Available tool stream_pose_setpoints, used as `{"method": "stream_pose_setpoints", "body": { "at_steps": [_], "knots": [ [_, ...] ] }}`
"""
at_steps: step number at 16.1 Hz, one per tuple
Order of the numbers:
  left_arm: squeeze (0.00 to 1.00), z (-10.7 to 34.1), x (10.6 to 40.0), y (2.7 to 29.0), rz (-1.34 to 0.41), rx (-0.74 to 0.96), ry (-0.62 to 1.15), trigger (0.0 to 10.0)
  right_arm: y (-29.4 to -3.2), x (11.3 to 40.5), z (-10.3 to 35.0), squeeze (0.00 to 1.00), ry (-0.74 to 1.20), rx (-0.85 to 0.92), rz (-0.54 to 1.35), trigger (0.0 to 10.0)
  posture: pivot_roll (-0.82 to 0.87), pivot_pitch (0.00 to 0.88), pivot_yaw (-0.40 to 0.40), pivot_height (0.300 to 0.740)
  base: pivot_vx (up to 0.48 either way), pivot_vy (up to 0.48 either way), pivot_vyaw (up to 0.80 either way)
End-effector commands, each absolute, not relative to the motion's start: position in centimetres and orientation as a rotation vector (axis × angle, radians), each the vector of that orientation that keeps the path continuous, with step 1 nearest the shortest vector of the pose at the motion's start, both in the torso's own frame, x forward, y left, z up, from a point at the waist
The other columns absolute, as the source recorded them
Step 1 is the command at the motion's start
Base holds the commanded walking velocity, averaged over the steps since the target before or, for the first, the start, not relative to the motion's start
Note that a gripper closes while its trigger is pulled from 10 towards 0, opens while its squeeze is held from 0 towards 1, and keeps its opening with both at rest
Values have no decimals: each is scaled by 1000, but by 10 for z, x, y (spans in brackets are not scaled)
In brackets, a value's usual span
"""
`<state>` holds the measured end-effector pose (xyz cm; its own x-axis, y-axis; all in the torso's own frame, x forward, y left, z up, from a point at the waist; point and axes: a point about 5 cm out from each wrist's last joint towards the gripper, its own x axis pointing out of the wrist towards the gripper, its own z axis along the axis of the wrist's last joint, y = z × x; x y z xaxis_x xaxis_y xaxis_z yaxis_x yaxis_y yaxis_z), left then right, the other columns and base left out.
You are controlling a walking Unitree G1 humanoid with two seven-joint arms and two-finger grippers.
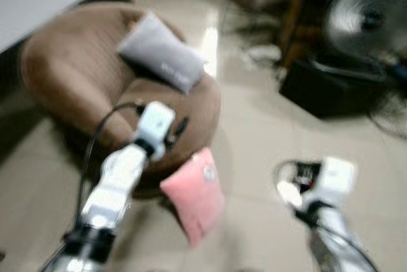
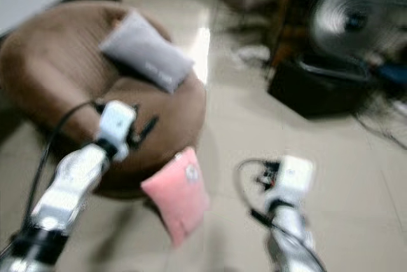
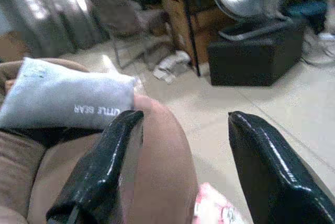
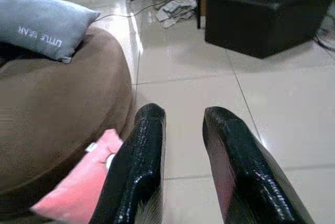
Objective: Move the pillow to the sofa from floor
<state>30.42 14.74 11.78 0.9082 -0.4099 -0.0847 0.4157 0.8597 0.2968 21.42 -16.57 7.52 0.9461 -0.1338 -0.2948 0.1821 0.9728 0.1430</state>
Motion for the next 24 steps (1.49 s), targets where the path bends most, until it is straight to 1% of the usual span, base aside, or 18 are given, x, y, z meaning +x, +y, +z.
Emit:
{"method": "stream_pose_setpoints", "body": {
  "at_steps": [1, 10, 11, 12, 13, 14, 15, 16, 18, 19, 22, 24],
  "knots": [
    [0, 123, 306, 139, -455, 312, -4, 10000, -175, 215, 78, 0, 276, 142, -194, 10000, 29, 25, -4, 740, 0, 480, -800],
    [0, 125, 309, 136, -468, 304, -15, 10000, -177, 219, 80, 0, 259, 137, -201, 10000, 31, 12, 5, 740, 0, 480, -800],
    [0, 125, 310, 135, -468, 295, -18, 10000, -177, 219, 80, 0, 256, 134, -201, 10000, 30, 6, 6, 740, 0, 480, -800],
    [0, 125, 310, 134, -465, 249, -26, 10000, -177, 220, 82, 0, 237, 111, -193, 10000, 29, 5, 5, 740, 0, 480, -800],
    [0, 123, 310, 134, -456, 174, -30, 10000, -177, 222, 85, 0, 200, 53, -177, 10000, 28, 3, 4, 740, 0, 0, -800],
    [0, 120, 309, 136, -446, 149, -24, 10000, -176, 224, 88, 0, 168, -22, -160, 10000, 20, 0, 3, 740, 0, 0, 0],
    [0, 117, 308, 137, -443, 146, -19, 10000, -176, 225, 89, 0, 139, -94, -142, 10000, 20, 0, 2, 740, 0, 0, 0],
    [0, 110, 302, 137, -456, 162, -7, 10000, -176, 224, 85, 0, 120, -212, -96, 10000, 19, 0, -6, 740, 319, 0, 0],
    [0, 104, 299, 138, -457, 168, 3, 10000, -175, 226, 87, 0, 86, -258, -53, 10000, 14, 0, -11, 740, 336, 0, 0],
    [0, 100, 297, 140, -454, 169, 13, 10000, -173, 227, 88, 0, 59, -252, -21, 10000, 14, 0, -15, 740, 349, 0, 0],
    [0, 96, 294, 140, -447, 176, 8, 10000, -171, 231, 91, 0, -18, -158, 54, 10000, 26, 0, -41, 740, 358, 0, 0],
    [0, 98, 293, 141, -440, 175, -7, 10000, -169, 231, 91, 0, -35, -125, 89, 10000, 33, 0, -49, 740, 362, 0, 0]
  ]
}}
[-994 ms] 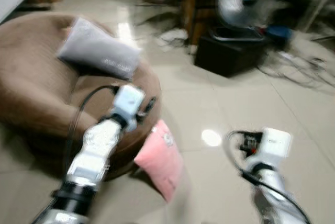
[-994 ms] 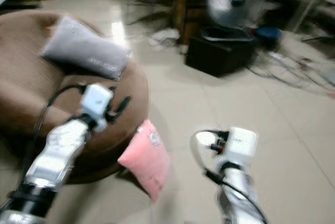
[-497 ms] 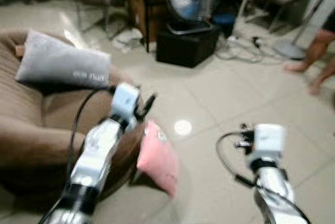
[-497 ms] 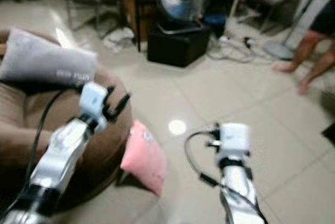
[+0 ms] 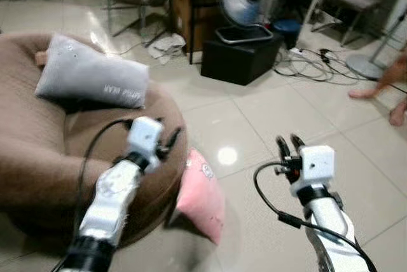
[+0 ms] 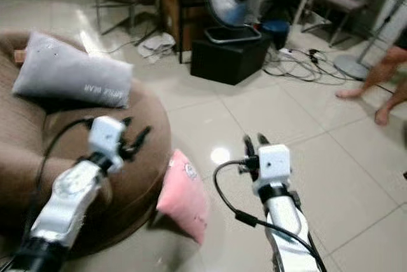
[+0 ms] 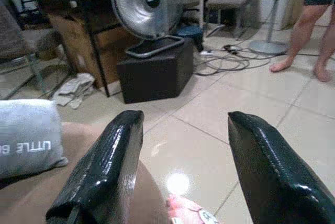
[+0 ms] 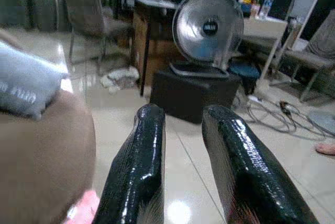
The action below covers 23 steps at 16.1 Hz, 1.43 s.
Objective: Move the pillow to the sofa from floor
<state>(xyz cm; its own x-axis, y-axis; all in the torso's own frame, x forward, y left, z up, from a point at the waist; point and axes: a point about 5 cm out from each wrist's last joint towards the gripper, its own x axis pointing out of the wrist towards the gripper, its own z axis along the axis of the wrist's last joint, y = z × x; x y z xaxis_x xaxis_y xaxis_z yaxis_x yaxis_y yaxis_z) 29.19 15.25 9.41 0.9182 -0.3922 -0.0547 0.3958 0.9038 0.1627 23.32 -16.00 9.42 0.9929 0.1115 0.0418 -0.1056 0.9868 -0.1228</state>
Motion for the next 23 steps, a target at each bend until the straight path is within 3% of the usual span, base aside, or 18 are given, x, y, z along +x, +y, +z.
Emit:
{"method": "stream_pose_setpoints", "body": {
  "at_steps": [1, 7, 9, 13, 23],
  "knots": [
    [0, 99, 293, 143, -434, 175, -11, 10000, -167, 232, 89, 0, -31, -123, 99, 10000, 41, 0, -57, 740, 364, 0, 0],
    [0, 99, 288, 145, -448, 185, -14, 10000, -166, 225, 81, 0, -9, -78, 95, 10000, 36, 13, -49, 740, 363, 0, 0],
    [0, 96, 287, 142, -465, 194, -10, 10000, -168, 217, 76, 0, 14, -52, 72, 10000, 33, 12, -44, 740, 292, 0, -800],
    [0, 96, 289, 142, -485, 219, -2, 10000, -170, 217, 72, 0, 47, -38, 68, 10000, 32, 14, -31, 736, 0, 0, -200],
    [0, 94, 289, 144, -484, 237, 16, 10000, -168, 217, 70, 0, 64, -47, 106, 10000, 41, 22, -38, 636, 0, 0, 0]
  ]
}}
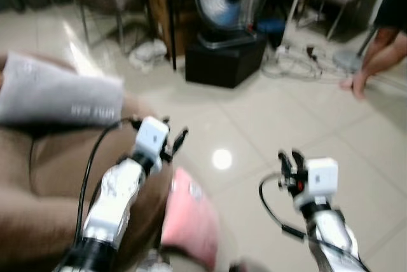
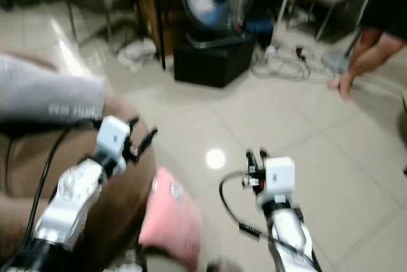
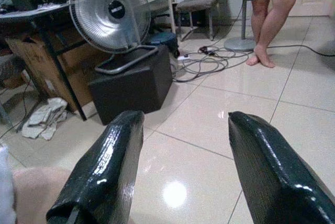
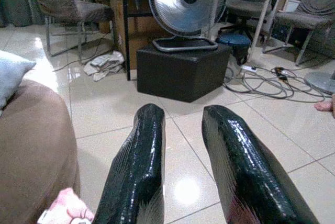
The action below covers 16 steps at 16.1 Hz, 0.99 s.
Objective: Move the pillow to the sofa from floor
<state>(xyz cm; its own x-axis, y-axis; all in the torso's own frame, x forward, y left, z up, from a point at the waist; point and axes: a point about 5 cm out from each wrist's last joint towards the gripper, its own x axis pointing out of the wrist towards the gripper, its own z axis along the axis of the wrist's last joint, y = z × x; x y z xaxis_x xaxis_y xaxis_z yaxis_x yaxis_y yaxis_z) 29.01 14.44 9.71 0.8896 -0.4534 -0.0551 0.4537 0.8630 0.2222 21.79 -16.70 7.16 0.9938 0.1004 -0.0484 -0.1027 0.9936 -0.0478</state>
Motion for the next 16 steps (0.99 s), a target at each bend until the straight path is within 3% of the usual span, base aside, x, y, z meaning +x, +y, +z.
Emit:
{"method": "stream_pose_setpoints", "body": {
  "at_steps": [1, 5, 10, 16],
  "knots": [
    [0, 94, 289, 143, -486, 235, 16, 10000, -168, 217, 69, 0, 65, -47, 107, 10000, 40, 19, -39, 626, 0, 0, 0],
    [0, 92, 289, 141, -492, 251, 17, 10000, -167, 217, 67, 0, 85, -70, 107, 10000, 39, 14, -38, 591, 0, 0, 0],
    [0, 93, 290, 142, -505, 282, 20, 10000, -166, 216, 65, 0, 86, -60, 99, 10000, 39, 6, -30, 591, 0, 0, 0],
    [0, 95, 293, 142, -510, 292, 15, 10000, -165, 217, 64, 0, 89, -60, 89, 10000, 45, 6, -22, 591, 0, -288, 0]
  ]
}}
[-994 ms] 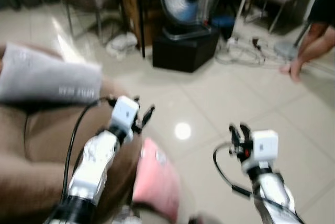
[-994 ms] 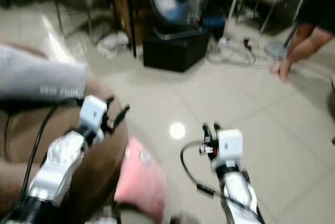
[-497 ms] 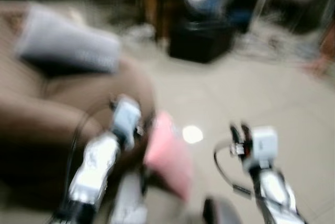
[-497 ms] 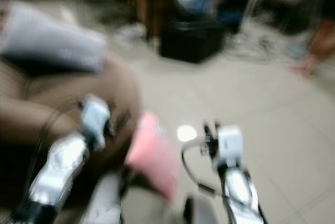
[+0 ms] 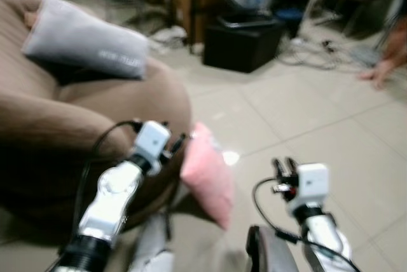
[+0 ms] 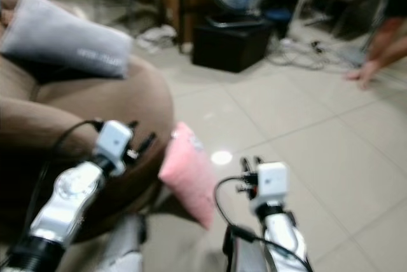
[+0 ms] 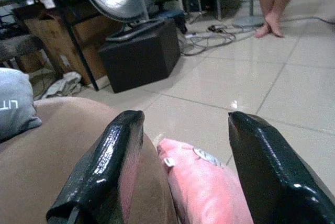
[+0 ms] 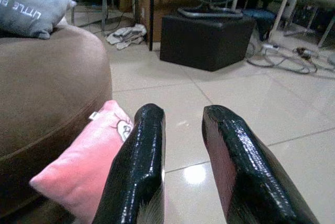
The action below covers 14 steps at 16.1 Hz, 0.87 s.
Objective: Move the pillow to the sofa from floor
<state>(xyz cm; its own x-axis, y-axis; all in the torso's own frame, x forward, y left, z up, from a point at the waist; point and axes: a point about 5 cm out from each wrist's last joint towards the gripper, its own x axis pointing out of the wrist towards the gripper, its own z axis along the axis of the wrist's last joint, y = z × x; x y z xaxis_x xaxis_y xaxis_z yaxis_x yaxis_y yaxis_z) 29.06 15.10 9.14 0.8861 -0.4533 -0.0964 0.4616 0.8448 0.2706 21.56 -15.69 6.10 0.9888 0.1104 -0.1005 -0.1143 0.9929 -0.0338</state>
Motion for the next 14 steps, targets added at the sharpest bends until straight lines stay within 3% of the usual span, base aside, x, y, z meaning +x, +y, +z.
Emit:
{"method": "stream_pose_setpoints", "body": {
  "at_steps": [1, 7, 11, 14],
  "knots": [
    [0, 96, 294, 141, -506, 289, 11, 10000, -167, 216, 63, 0, 95, -63, 85, 10000, 44, 6, -23, 591, 0, -274, 0],
    [0, 100, 295, 135, -527, 271, -29, 10000, -170, 214, 58, 0, 125, -78, 80, 10000, 40, 2, -22, 591, 0, -46, 0],
    [0, 101, 296, 135, -529, 261, -35, 10000, -169, 215, 57, 0, 127, -59, 85, 10000, 42, 0, -21, 591, 293, 0, 0],
    [0, 101, 297, 135, -533, 258, -36, 10000, -169, 215, 55, 0, 131, -53, 88, 10000, 42, 0, -19, 591, 325, 0, -781]
  ]
}}
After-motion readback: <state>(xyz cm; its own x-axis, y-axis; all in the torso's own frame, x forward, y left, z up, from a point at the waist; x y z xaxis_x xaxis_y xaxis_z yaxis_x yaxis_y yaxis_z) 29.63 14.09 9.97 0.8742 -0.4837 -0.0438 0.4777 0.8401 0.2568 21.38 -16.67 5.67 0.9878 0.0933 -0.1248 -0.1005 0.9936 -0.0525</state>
